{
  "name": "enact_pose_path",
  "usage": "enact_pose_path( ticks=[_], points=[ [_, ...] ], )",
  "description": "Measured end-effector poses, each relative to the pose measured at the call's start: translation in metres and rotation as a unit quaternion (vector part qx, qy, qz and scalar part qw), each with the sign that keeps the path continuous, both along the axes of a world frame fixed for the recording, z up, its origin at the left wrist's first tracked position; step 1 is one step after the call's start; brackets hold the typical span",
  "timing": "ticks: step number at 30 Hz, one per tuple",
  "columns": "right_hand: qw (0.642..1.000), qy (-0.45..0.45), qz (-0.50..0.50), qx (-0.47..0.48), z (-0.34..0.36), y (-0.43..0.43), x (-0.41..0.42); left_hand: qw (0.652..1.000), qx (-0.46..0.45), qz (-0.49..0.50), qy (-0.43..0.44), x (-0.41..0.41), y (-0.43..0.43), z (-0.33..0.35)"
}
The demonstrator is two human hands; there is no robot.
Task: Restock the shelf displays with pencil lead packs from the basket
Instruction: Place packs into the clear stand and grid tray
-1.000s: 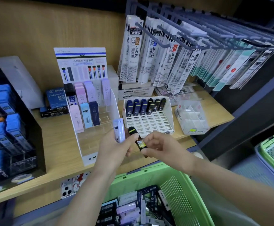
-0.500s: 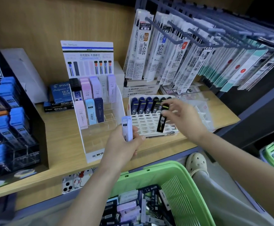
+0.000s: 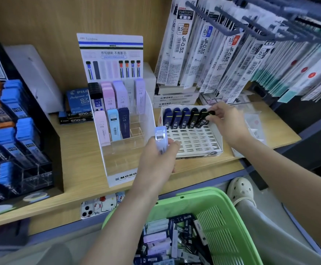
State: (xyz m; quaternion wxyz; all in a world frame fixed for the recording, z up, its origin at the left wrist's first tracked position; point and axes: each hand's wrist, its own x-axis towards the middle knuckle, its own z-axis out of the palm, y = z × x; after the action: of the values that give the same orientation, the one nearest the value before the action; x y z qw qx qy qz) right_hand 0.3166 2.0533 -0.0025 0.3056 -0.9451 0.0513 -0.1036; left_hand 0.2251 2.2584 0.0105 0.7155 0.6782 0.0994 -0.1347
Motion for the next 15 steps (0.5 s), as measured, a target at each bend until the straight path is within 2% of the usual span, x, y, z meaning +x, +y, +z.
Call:
enact_pose_path(
  ticks=[8, 15],
  points=[
    [0.996, 0.025, 0.069, -0.05, 0.011, -0.011, 0.014, 1.0, -0.012, 0.006, 0.018, 0.001, -0.005, 0.005],
    [0.996, 0.008, 0.072, -0.058, 0.01, -0.011, 0.02, 1.0, -0.013, 0.008, 0.027, 0.0, -0.01, 0.004]
  ],
)
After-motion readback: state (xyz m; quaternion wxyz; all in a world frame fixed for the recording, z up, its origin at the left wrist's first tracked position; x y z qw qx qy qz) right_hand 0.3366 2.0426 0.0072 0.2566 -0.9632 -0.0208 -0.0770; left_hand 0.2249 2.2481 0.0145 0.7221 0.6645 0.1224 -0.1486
